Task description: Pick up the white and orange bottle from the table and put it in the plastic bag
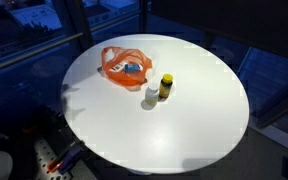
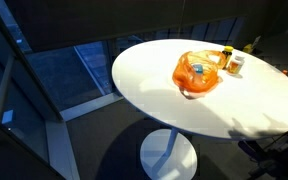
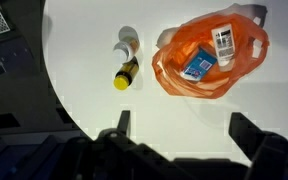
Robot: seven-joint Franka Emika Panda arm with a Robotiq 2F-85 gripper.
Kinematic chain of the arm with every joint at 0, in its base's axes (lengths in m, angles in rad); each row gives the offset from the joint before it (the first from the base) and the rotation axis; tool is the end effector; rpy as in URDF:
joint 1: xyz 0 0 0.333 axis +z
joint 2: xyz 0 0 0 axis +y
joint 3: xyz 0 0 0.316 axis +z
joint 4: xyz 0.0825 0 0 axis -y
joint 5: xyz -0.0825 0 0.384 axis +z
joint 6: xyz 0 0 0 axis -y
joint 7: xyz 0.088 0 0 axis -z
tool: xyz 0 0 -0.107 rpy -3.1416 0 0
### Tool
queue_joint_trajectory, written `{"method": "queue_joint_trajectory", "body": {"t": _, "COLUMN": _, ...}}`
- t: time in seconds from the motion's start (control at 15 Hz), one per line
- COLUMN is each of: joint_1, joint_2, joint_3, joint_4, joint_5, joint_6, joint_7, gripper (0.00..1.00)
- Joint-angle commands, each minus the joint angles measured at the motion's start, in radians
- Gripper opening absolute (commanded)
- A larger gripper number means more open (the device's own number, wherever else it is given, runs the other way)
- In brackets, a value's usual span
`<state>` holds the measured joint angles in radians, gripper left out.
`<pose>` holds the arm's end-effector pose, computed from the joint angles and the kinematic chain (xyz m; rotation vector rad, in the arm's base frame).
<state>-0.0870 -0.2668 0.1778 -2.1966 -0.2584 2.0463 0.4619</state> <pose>0.4847 0.0351 0.5061 2.8613 -0.3865 0.2642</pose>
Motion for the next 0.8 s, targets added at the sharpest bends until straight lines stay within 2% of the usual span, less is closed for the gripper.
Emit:
{"method": "queue_joint_trajectory", "body": {"t": 0.0, "joint_1": 0.010, "joint_2": 0.111, "joint_3": -0.028, "joint_4": 0.092, "joint_5": -0.029, "joint_6": -0.029, "joint_7": 0.040, "gripper": 1.00}}
{"method": "queue_joint_trajectory", "body": {"t": 0.4, "joint_1": 0.019, "joint_2": 0.201, "joint_3": -0.110, "joint_4": 0.116, "joint_5": 0.004, "joint_6": 0.038, "joint_7": -0.079, "gripper": 1.00}}
{"method": "queue_joint_trajectory", "body": {"t": 0.73, "joint_1": 0.012, "joint_2": 0.241, "joint_3": -0.175, "joint_4": 0.091, "joint_5": 0.015, "joint_6": 0.148, "joint_7": -0.221, "gripper": 1.00}}
